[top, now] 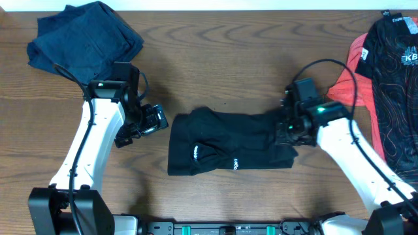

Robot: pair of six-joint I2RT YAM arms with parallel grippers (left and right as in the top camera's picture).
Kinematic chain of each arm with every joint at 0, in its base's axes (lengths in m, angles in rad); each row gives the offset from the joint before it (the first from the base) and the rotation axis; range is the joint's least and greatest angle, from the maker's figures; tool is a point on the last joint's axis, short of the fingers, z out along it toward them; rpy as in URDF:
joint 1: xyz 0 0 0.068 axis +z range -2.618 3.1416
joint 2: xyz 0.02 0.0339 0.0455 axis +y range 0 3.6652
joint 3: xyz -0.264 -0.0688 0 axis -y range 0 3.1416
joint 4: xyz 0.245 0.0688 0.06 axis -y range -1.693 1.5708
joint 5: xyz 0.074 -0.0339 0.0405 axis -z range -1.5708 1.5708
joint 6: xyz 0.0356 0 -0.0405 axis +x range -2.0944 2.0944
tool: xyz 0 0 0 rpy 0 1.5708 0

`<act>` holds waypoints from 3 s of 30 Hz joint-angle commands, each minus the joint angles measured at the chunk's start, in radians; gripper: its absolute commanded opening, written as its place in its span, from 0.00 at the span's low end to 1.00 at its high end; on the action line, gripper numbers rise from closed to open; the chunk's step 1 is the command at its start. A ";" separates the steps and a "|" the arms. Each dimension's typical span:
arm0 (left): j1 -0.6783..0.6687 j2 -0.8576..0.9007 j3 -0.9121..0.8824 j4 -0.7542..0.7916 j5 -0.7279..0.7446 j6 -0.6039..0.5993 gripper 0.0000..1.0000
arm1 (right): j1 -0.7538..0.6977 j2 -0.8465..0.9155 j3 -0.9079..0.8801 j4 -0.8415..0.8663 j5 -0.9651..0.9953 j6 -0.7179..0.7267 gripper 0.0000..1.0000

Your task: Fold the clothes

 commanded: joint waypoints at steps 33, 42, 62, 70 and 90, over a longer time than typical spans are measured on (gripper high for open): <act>-0.001 0.006 0.002 -0.010 -0.001 0.018 0.98 | 0.118 0.121 0.194 -0.031 0.012 0.081 0.03; -0.001 0.006 -0.014 -0.009 -0.002 0.018 0.98 | 0.008 0.158 0.191 -0.089 0.012 0.085 0.01; -0.001 0.006 -0.016 -0.006 -0.002 0.018 0.98 | 0.096 0.385 0.183 0.165 -0.132 0.100 0.01; -0.001 0.006 -0.016 0.000 -0.002 0.017 0.98 | 0.082 0.203 0.197 0.030 -0.086 0.099 0.01; -0.001 0.006 -0.018 0.005 -0.002 0.017 0.98 | 0.260 0.268 0.047 0.017 -0.122 0.201 0.06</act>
